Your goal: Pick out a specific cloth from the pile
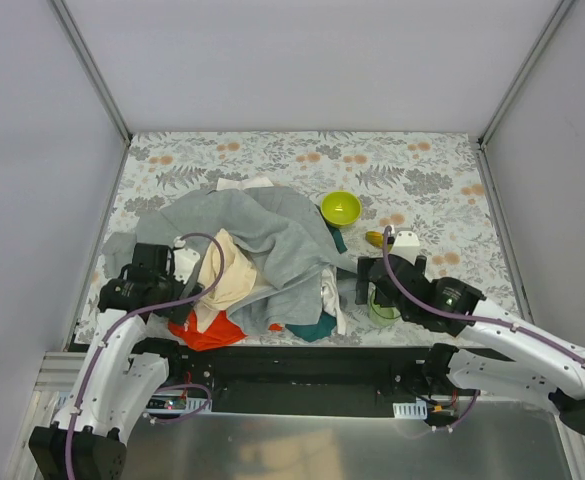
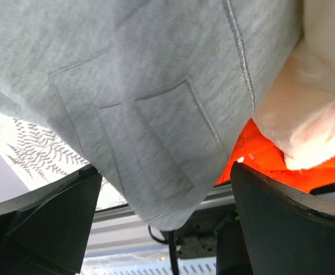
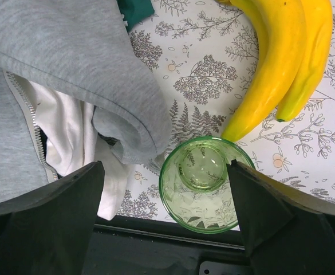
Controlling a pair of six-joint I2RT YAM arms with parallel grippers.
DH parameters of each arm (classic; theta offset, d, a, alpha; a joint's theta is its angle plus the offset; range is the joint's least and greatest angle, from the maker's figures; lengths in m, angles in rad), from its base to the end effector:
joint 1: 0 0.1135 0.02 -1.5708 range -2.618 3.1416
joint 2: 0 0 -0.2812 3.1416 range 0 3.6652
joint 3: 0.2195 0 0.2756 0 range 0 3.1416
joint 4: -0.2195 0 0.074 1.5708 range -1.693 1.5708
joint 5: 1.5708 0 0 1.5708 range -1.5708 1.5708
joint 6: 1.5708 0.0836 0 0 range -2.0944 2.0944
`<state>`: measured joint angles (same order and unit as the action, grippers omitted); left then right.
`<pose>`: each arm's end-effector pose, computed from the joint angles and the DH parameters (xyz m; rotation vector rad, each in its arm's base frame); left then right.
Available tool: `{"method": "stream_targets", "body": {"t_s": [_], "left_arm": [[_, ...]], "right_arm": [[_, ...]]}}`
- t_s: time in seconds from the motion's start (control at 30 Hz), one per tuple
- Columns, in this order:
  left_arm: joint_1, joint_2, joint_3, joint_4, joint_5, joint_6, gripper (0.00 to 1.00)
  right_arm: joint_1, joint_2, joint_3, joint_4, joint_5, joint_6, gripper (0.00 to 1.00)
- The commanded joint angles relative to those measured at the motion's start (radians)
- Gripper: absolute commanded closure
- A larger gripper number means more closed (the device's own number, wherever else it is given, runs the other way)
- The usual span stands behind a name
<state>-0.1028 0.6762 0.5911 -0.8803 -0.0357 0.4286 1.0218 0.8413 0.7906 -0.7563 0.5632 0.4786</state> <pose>0.1629 -0.0138 0.1969 0.6544 2.4588 0.1737 0.1447 0.1510 0.2649 -0.3465 2.2042 0.1378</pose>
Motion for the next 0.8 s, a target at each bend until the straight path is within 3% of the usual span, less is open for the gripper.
{"method": "stream_targets", "body": {"t_s": [0.0, 0.13, 0.23, 0.3, 0.43, 0.57, 0.67, 0.77], "left_arm": [[0.008, 0.013, 0.201, -0.121, 0.034, 0.041, 0.01], [0.008, 0.014, 0.404, -0.229, 0.311, 0.091, 0.01], [-0.001, 0.040, 0.515, -0.395, 0.688, 0.253, 0.01], [-0.040, 0.060, 0.549, -0.495, 0.834, 0.366, 0.01], [-0.304, 0.123, 0.484, -0.514, 0.641, 0.371, 0.14], [-0.507, 0.235, 0.394, -0.499, 0.608, 0.395, 0.17], [-0.647, 0.269, 0.314, -0.396, 0.509, 0.398, 0.21], [-0.712, 0.272, 0.196, -0.235, 0.381, 0.427, 0.23]], "right_arm": [[-0.008, 0.018, 0.018, -0.002, -0.002, -0.017, 0.02], [-0.011, 0.036, 0.030, -0.002, 0.006, -0.028, 0.02], [-0.014, 0.054, 0.047, -0.003, 0.013, -0.041, 0.02], [-0.017, 0.065, 0.059, -0.008, 0.021, -0.043, 0.02], [-0.025, 0.097, 0.076, -0.008, 0.030, -0.047, 0.02], [-0.048, 0.171, 0.117, -0.034, 0.047, -0.046, 0.02], [-0.069, 0.248, 0.168, -0.072, 0.058, -0.041, 0.02], [-0.081, 0.310, 0.213, -0.087, 0.056, -0.041, 0.02]]}}
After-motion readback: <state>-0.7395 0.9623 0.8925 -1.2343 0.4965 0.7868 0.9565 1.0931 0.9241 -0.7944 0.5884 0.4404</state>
